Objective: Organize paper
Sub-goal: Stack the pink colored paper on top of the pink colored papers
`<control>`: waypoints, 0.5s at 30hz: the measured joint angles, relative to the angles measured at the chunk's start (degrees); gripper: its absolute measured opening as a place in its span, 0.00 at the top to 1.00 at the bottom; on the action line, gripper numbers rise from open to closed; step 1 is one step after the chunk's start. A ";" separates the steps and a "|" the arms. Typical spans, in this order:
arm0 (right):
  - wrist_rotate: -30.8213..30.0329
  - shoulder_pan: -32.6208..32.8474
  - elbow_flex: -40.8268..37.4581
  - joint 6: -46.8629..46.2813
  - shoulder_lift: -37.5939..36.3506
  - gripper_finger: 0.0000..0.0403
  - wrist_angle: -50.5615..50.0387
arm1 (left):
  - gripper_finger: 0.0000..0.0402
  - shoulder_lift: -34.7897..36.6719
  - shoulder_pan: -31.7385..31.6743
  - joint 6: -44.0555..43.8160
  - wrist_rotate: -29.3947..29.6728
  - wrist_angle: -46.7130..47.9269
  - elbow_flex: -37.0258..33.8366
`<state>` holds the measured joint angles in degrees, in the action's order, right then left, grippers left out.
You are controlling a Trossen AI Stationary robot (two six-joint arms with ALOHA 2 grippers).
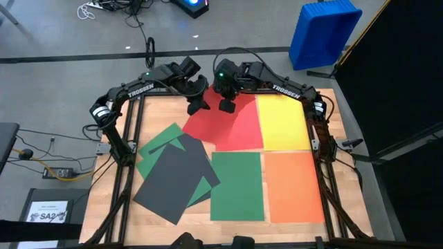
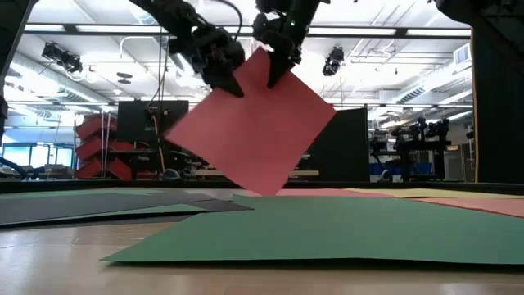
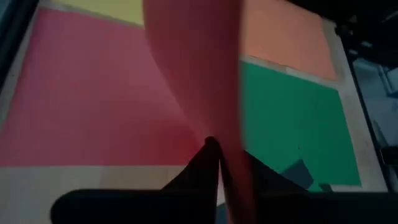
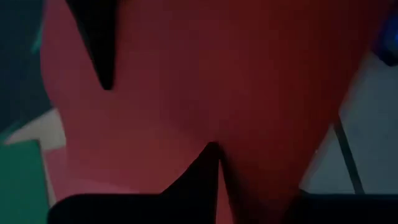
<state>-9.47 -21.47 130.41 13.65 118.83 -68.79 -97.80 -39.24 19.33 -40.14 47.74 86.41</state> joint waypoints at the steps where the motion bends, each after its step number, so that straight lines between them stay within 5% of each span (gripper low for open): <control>1: -0.08 -0.34 0.02 0.18 0.00 1.00 -0.35 | 1.00 0.00 0.00 -1.16 0.02 -2.29 -1.55; 15: -0.36 -5.67 0.02 4.79 0.00 1.00 -1.30 | 1.00 -0.02 0.13 -20.60 -0.57 -32.47 -16.88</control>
<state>-9.83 -27.15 130.43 18.44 118.83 -70.09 -97.82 -39.11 -1.27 -40.71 15.27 69.53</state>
